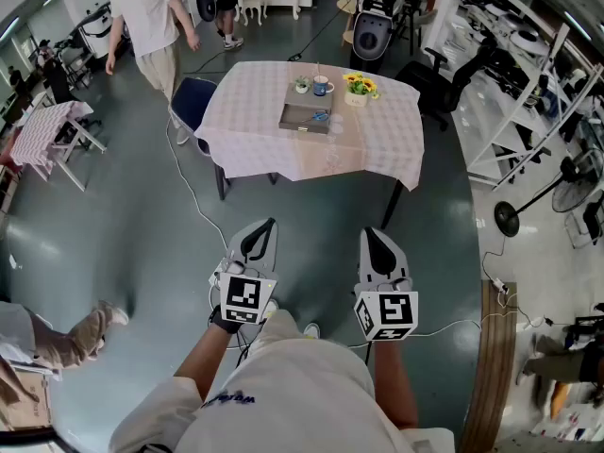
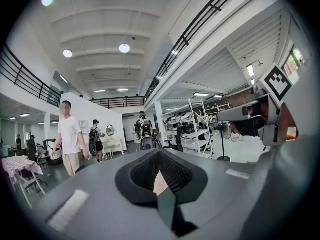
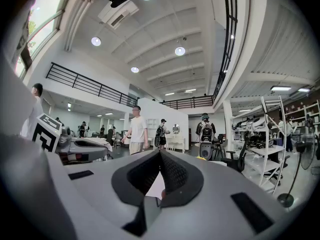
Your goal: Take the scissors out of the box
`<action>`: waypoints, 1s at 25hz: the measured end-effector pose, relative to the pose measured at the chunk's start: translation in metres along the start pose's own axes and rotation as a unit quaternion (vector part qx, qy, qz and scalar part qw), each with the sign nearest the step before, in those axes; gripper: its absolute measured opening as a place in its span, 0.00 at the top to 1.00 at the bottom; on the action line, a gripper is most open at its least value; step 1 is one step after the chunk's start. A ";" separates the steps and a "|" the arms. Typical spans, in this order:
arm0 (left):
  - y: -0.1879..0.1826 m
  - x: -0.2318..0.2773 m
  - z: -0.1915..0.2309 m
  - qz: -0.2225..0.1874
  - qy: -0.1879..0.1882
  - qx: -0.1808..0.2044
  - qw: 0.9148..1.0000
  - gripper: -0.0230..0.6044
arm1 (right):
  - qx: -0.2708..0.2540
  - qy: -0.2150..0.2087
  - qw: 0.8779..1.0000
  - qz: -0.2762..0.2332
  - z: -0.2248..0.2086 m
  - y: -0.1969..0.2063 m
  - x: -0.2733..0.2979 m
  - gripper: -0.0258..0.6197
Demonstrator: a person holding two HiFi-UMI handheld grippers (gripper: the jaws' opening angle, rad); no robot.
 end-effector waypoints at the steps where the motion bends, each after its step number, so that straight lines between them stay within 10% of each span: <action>1: -0.001 0.000 0.000 0.000 0.000 0.000 1.000 0.96 | 0.000 0.001 1.000 0.000 -0.001 -0.001 -0.001 0.96; 25: 0.004 -0.006 -0.004 0.004 -0.017 -0.006 1.000 0.96 | -0.014 -0.006 1.000 -0.015 -0.013 -0.006 -0.010 0.96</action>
Point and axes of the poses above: the fingertips, and each gripper's own axes: x forward along the fingers, z to its left, y out of its underside, the point moved 4 cm from there along -x, backward along the fingers, and after that the axes turned 5 degrees about -z, right-handed, at the moved point
